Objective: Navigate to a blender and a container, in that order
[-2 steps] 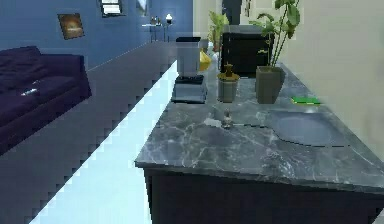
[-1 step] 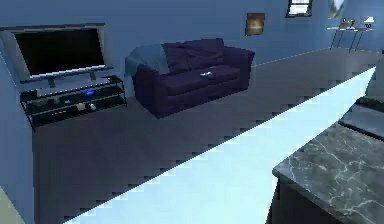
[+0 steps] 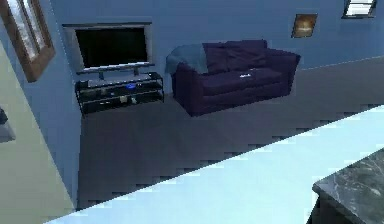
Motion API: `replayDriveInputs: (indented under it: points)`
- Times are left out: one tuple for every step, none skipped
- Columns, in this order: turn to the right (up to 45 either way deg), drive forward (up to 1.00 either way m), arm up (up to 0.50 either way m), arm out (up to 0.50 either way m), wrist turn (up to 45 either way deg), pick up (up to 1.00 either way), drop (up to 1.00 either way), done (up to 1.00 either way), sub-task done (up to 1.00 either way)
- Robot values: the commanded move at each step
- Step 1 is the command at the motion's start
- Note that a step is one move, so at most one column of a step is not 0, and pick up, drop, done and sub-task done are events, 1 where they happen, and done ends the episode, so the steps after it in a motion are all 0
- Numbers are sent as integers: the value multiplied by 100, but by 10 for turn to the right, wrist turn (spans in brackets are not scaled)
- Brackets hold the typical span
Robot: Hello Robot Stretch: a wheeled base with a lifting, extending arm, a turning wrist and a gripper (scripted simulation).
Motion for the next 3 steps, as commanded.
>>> replayDriveInputs:
  points:
    - [-30, 0, 0, 0, 0, 0, 0, 0, 0]
    - [0, 5, 0, 0, 0, 0, 0, 0, 0]
    - [450, 0, 0, 0, 0, 0, 0, 0, 0]
